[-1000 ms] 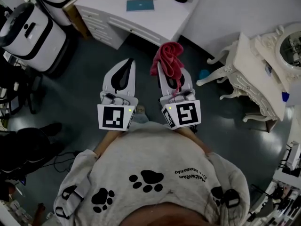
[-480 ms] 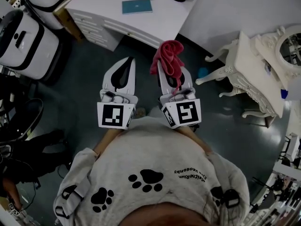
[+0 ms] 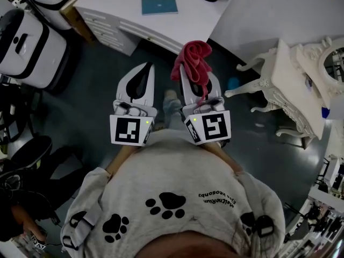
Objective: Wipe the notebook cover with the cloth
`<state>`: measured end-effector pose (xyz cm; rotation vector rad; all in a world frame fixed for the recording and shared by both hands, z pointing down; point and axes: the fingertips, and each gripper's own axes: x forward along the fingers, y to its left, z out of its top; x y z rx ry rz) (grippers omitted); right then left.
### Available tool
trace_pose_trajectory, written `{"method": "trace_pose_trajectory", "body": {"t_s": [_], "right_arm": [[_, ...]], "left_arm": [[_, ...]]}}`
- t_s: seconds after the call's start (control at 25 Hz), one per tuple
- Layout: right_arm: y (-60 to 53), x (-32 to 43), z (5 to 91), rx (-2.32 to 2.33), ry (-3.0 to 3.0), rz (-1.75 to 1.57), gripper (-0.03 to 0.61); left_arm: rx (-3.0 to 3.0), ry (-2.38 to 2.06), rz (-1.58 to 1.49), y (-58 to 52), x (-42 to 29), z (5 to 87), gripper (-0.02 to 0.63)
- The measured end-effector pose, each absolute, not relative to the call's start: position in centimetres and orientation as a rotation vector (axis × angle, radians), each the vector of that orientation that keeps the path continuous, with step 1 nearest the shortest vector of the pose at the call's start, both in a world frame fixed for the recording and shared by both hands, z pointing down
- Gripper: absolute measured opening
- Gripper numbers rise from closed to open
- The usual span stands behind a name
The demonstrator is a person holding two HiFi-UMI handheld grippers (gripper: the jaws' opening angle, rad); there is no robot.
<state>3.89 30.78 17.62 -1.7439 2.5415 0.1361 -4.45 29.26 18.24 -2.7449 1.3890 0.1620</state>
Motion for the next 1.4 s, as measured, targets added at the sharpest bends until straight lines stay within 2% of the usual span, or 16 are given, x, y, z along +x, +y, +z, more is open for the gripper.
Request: {"method": "trace_pose_trajectory", "body": {"t_s": [0.96, 1.4], "right_arm": [[7.7, 9.0, 18.8, -1.59, 2.67, 0.097, 0.06], [1.8, 10.5, 19.5, -1.539, 2.714, 0.056, 0.06]], "left_arm": [[-2.662, 1.553, 0.119, 7.8, -0.1, 18.3, -0.002], [-2.641, 1.632, 0.056, 3.1, 0.8, 19.8, -0.002]]}}
